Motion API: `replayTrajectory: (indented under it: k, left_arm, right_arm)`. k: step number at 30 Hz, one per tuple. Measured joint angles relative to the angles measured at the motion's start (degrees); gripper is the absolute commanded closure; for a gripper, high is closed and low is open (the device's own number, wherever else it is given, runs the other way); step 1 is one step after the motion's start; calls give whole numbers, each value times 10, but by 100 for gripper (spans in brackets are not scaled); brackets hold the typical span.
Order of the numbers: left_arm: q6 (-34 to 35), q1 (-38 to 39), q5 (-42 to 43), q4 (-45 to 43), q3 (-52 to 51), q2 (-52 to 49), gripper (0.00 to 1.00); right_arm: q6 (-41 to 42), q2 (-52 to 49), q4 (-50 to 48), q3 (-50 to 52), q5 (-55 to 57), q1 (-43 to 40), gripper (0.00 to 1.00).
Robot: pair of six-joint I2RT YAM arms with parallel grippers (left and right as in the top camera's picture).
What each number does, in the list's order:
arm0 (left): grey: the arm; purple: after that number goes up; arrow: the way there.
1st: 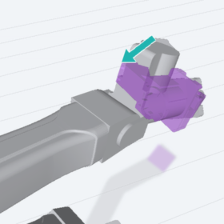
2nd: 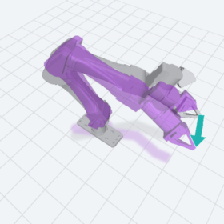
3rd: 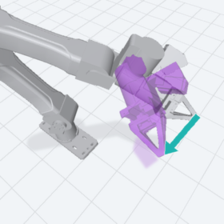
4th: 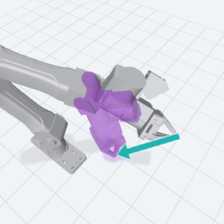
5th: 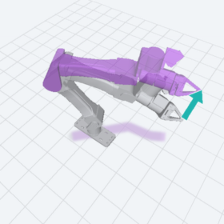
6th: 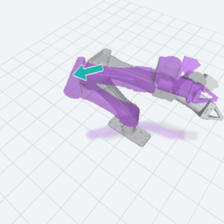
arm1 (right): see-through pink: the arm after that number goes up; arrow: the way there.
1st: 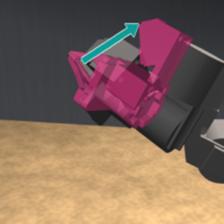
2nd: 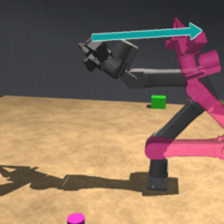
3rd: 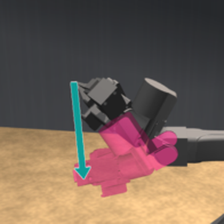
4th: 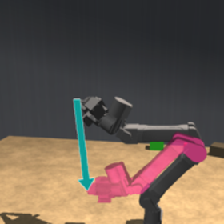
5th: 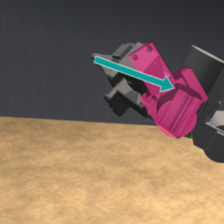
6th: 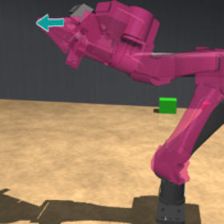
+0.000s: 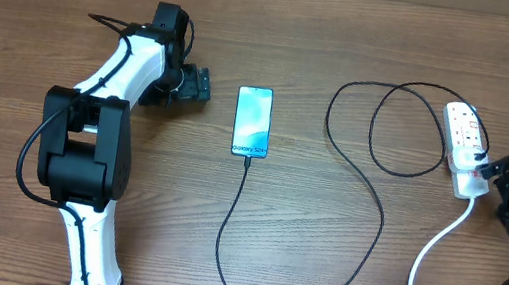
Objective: Plug charger to phone and switch on socket
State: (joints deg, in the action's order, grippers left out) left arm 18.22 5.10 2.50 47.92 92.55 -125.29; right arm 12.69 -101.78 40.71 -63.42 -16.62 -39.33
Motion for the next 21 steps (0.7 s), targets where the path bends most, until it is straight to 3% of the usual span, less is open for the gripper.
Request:
replayTrajectory:
  k: [21]
  left_arm:
    - [0, 0, 0, 0, 0, 0, 0]
  right_arm:
    - [-5, -1, -4, -2, -76, 0, 0]
